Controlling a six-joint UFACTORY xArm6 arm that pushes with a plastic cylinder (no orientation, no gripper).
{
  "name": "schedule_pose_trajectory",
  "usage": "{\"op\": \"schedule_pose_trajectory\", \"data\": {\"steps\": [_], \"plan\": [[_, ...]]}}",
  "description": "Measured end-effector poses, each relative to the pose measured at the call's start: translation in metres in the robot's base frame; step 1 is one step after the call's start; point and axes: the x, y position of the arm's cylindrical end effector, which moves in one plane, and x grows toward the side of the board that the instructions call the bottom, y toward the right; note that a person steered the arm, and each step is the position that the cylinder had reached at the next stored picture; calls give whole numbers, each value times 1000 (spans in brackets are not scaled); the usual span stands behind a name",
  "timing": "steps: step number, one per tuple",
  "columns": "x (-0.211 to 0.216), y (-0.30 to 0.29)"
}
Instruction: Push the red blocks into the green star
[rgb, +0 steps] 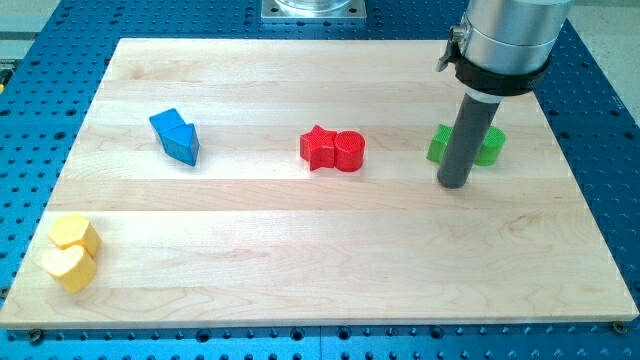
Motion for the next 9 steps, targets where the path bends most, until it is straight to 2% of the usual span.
{"op": "schedule_pose_trajectory", "data": {"steps": [2,3,4,5,6,8,9], "plan": [[-6,-14],[11,-100],[11,-169],[-14,-185],[-56,-160],[-100,-80],[-103,-110]]}}
